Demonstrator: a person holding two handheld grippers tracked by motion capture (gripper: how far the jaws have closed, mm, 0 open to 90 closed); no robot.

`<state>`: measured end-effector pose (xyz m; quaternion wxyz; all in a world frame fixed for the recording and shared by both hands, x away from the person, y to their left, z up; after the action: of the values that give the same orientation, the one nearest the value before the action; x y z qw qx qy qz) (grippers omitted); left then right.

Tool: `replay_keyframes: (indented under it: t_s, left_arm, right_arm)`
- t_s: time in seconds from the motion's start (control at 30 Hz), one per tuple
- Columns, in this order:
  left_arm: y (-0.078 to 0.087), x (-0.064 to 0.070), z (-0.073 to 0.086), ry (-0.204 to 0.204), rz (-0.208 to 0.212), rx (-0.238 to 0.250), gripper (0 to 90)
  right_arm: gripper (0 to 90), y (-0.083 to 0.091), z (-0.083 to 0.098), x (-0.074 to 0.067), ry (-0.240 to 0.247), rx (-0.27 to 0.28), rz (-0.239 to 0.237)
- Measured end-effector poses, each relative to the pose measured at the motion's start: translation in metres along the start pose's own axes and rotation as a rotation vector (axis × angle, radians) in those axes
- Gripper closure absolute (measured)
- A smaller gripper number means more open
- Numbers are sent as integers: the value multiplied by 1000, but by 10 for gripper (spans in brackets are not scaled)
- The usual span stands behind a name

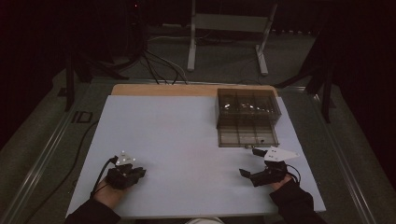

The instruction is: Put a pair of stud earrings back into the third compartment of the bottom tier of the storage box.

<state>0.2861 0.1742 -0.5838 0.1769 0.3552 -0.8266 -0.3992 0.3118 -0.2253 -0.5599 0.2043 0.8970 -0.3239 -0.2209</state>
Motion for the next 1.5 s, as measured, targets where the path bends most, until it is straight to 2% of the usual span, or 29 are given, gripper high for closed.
replay_keyframes:
  t_s: [0.07, 0.13, 0.17, 0.4, 0.57, 0.8, 1.33, 1.4, 1.43, 1.5]
  left_arm:
    - [1, 2, -4, 4, 27, 29, 815]
    - [1, 3, -6, -1, 26, 33, 815]
    - [0, 5, -9, -17, 40, 35, 815]
    - [-4, 13, -21, -50, 66, 29, 815]
    - [-15, 25, -34, -100, 102, 5, 816]
    - [-27, 37, -54, -139, 142, 11, 816]
    - [-40, 55, -99, -229, 194, 39, 816]
    - [-40, 55, -99, -229, 194, 39, 815]
    - [-43, 60, -110, -249, 204, 40, 816]
    - [-44, 63, -116, -265, 206, 41, 816]
  right_arm:
    - [36, 0, -1, 0, -1, 3, -2]
    - [36, 0, -1, 0, 1, 3, -2]
    - [36, 0, -1, -1, 0, 2, -2]
    - [36, 1, -1, 0, 1, 4, -2]
    - [36, 0, 0, 0, -1, 2, -5]
    - [36, 1, 0, 0, 0, 5, -5]
    - [36, 1, 0, 0, 1, 5, -6]
    - [36, 1, 0, 0, 1, 5, -7]
    - [36, 2, 0, 0, -1, 5, -6]
    - [36, 2, 0, 0, -1, 6, -6]
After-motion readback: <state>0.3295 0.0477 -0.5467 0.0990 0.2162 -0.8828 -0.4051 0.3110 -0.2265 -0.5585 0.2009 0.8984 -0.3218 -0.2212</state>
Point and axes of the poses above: each handheld gripper's, and its own axes: y roughly backward along the jaws, z roughly out of its underside, x roughly to its right, the point moved 8 cm from there along -y, roughly forward along the jaws, and after that the axes turned 12 degrees about -y, right-handed, at the moved point
